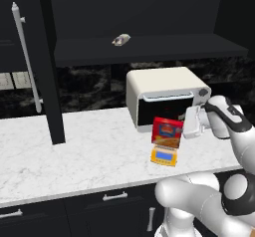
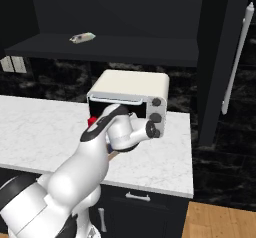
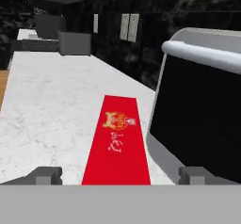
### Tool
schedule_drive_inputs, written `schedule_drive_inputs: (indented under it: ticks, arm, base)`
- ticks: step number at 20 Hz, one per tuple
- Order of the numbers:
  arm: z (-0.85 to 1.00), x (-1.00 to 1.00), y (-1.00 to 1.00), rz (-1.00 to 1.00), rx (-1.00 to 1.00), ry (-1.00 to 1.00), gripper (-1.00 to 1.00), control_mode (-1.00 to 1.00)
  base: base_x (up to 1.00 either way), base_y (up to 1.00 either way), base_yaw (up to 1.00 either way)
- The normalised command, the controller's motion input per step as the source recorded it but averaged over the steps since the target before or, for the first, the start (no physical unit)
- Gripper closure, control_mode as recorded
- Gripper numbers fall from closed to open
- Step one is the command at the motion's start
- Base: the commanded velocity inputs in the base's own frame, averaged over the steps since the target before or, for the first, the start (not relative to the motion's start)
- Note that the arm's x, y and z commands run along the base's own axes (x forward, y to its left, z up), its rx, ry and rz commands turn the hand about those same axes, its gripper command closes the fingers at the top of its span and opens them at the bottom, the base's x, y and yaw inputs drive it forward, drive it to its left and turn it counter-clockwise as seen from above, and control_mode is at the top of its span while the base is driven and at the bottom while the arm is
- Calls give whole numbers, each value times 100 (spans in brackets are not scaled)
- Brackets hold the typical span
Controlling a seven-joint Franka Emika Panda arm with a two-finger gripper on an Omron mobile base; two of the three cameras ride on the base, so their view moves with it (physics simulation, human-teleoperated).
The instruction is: Pick the boxed food and place it on the digital scale for weighing, and close the cabinet.
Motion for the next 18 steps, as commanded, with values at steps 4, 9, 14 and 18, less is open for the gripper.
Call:
schedule_drive_inputs:
  ticks: [4,9,14,18]
  arm:
    - [36,-7,0,0,0,-10,-100,-100]
    - [41,-27,0,0,1,-14,-100,-100]
    - [53,-37,4,0,2,-22,-100,-100]
    - [66,-48,4,0,2,-30,-100,-100]
  base:
    - [0,0,0]
    - [0,0,0]
    - [0,0,0]
    - [0,0,0]
